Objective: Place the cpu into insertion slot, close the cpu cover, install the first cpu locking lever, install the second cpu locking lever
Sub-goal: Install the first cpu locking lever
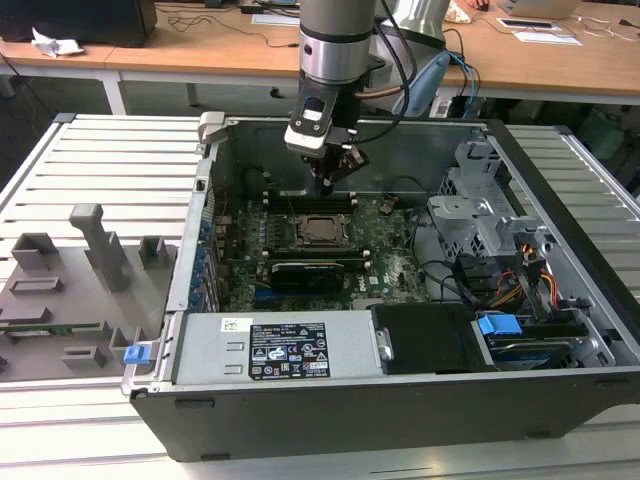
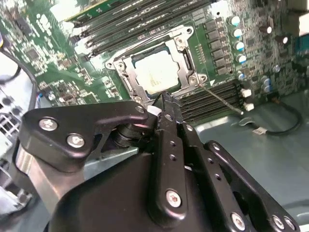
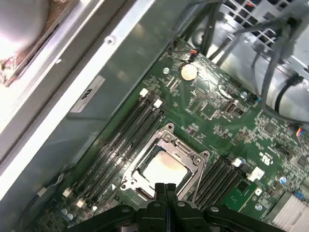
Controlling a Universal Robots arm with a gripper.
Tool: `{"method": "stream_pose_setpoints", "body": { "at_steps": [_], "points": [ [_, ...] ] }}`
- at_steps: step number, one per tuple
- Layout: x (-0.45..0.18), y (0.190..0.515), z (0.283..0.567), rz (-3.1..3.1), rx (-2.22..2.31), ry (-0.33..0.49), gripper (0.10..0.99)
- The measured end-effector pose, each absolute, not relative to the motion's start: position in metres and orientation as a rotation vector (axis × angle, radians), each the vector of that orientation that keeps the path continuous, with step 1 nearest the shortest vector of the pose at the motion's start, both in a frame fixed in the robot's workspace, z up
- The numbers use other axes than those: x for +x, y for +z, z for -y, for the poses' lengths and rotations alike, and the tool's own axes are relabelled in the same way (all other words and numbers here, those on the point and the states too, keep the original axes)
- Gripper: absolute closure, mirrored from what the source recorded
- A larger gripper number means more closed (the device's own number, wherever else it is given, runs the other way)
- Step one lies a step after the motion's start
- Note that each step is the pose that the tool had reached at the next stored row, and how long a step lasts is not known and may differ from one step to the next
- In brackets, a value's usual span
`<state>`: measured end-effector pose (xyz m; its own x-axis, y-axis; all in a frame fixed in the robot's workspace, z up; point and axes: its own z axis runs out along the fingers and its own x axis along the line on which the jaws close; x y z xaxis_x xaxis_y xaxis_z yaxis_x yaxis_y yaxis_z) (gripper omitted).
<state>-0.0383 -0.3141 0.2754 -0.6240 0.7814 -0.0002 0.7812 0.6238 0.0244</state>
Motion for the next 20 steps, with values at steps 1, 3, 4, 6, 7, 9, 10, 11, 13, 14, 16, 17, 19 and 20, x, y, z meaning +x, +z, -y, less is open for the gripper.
{"method": "stream_pose_setpoints", "body": {
  "at_steps": [1,3,4,6,7,9,10,11,13,14,16,17,19,20],
  "points": [
    [-0.0383,0.2753,0.3141,-2.834,1.331,0.034,0.98],
    [-0.0383,0.2752,0.3141,-2.865,1.267,0.034,0.98],
    [-0.0383,0.2752,0.3141,-2.876,1.242,0.034,0.98],
    [-0.0383,0.2751,0.3141,-2.904,1.177,0.035,0.98],
    [-0.0383,0.2751,0.3141,-2.926,1.122,0.035,0.98],
    [-0.0383,0.2752,0.3141,-2.961,1.028,0.035,0.98],
    [-0.0383,0.2752,0.3141,-2.969,1.004,0.035,0.98],
    [-0.0383,0.2751,0.3141,-2.979,0.977,0.035,0.98],
    [-0.0383,0.2752,0.3141,-2.994,0.931,0.035,0.98],
    [-0.0383,0.2752,0.3141,-3.0,0.911,0.036,0.98],
    [-0.0382,0.2751,0.3141,-3.013,0.867,0.036,0.98],
    [-0.0382,0.2751,0.3141,-3.02,0.844,0.036,0.98],
    [-0.0382,0.2751,0.3141,-3.034,0.795,0.036,0.98],
    [-0.0382,0.2751,0.3141,-3.038,0.778,0.036,0.98]
  ]
}}
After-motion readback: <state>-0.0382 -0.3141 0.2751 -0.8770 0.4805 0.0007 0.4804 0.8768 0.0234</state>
